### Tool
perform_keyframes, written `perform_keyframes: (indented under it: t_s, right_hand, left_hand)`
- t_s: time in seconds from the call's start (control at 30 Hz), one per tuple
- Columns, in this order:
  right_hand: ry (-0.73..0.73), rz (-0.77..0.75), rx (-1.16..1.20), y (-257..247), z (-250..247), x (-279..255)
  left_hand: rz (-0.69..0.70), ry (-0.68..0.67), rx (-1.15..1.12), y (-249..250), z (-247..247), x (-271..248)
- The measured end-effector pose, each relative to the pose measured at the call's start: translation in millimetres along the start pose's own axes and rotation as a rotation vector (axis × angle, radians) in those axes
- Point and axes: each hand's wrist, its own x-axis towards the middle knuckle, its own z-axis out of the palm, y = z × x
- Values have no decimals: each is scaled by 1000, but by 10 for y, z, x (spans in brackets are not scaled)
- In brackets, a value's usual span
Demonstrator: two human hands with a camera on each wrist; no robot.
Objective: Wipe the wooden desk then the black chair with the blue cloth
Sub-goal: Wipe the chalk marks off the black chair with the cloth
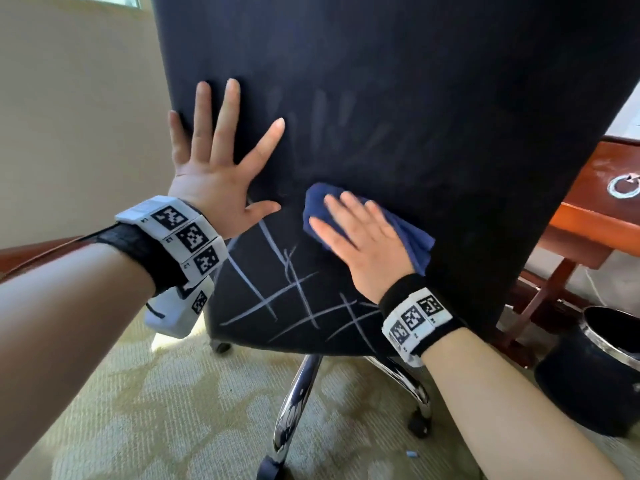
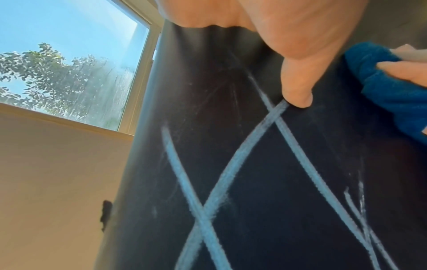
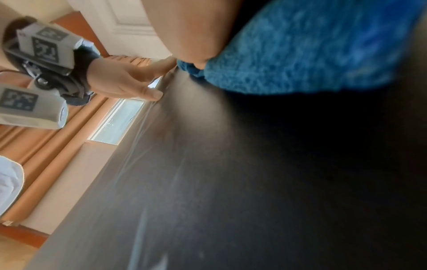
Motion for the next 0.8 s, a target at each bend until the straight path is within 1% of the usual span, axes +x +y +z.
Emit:
perform_keyframes:
  t_s: [0.07, 0.1, 0.17, 0.23, 0.43, 0.57, 0.6, 0.67, 0.73, 0.8]
  right_hand:
    - [49, 96, -44, 73, -45, 96]
    - [66, 114, -56, 72, -47, 115]
    - [98, 114, -56, 56, -31, 111]
    - [126, 103, -55, 80, -22, 107]
    - [102, 154, -62, 206, -66, -17]
    - [85, 232, -35, 331, -122, -170]
    - [85, 270, -29, 351, -131, -209]
    - [85, 395, -3, 357, -143, -275]
    - [111, 573, 92, 309, -154, -291]
    - [178, 800, 228, 217, -145, -256]
  left_hand:
    - [-23, -19, -17, -35, 2, 24]
    - [-32, -25, -24, -43, 5, 28]
    - [-29, -27, -39, -53, 19, 21]
    - [2, -1, -51, -90, 38, 11]
    - [176, 83, 4, -241, 76, -23]
    - [341, 141, 44, -320, 55, -20]
    - [385, 160, 51, -327, 38, -13]
    - [475, 203, 72, -328, 5, 6]
    - [559, 228, 119, -290, -16, 34]
    - [611, 234, 182, -213, -31, 64]
